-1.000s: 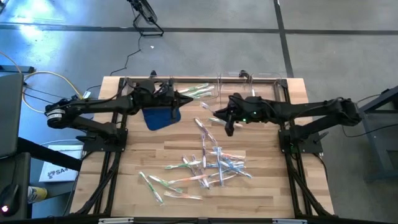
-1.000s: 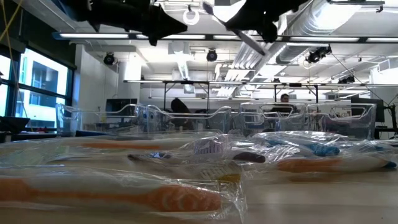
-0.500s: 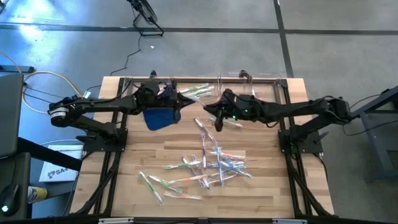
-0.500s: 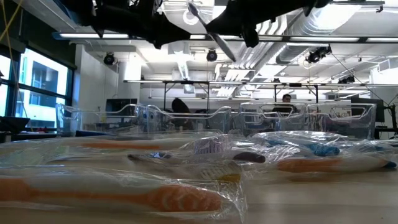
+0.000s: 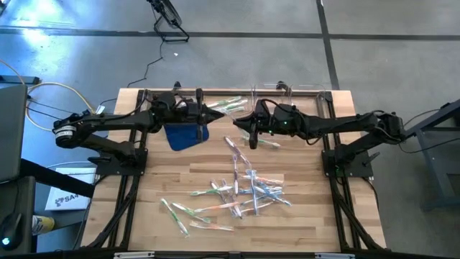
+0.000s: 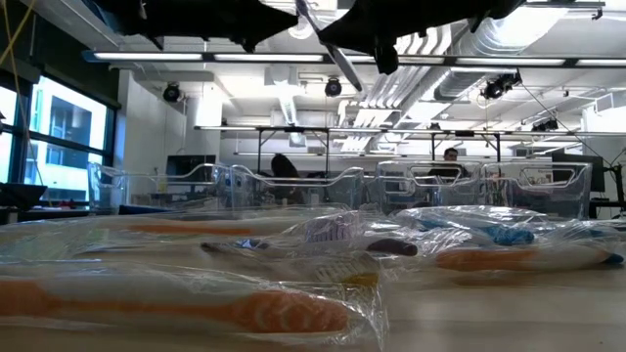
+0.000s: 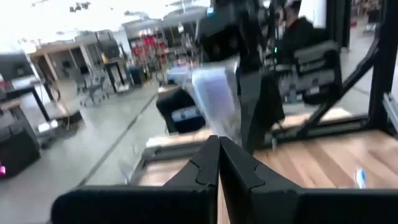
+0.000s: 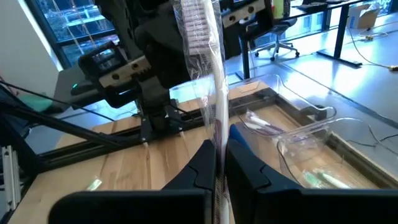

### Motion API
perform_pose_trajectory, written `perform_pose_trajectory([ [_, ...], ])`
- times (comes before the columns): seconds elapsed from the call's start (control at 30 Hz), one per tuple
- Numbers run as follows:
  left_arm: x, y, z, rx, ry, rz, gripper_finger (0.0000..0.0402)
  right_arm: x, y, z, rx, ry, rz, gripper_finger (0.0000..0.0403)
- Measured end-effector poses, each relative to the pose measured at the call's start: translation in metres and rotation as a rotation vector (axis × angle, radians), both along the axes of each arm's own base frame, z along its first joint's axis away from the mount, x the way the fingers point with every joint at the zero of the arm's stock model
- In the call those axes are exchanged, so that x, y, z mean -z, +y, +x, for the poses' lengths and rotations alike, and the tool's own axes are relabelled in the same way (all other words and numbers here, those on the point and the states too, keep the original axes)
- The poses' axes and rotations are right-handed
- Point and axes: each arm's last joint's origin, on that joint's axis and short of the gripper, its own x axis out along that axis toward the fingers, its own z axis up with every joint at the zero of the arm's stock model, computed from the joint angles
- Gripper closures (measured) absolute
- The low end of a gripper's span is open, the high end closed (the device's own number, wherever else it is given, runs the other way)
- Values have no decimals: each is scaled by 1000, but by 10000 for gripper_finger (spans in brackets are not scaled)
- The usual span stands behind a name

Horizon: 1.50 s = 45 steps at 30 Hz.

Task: Pick & Place Toothbrushes
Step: Put the violet toothbrush into the left transparent bin

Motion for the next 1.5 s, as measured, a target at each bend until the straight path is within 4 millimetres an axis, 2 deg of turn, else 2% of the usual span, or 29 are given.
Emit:
perform_pose_trajectory([
  [0.17, 1, 0, 0, 1, 10, -36, 345, -2, 0, 0, -16, -21, -9, 393],
  [0.5, -5, -1, 0, 44, -55, -80, 196, -5, 1, 1, -51, -47, -35, 393],
  [0.63, -5, -9, 2, 86, -58, -77, 163, -5, 1, 1, -51, -47, -38, 393],
  [0.97, -5, -23, 13, 70, -128, -74, 174, -5, 1, 1, -52, -48, -45, 393],
  [1.5, 3, -19, 23, 28, -135, -89, 188, -5, 1, 1, -53, -46, -53, 393],
])
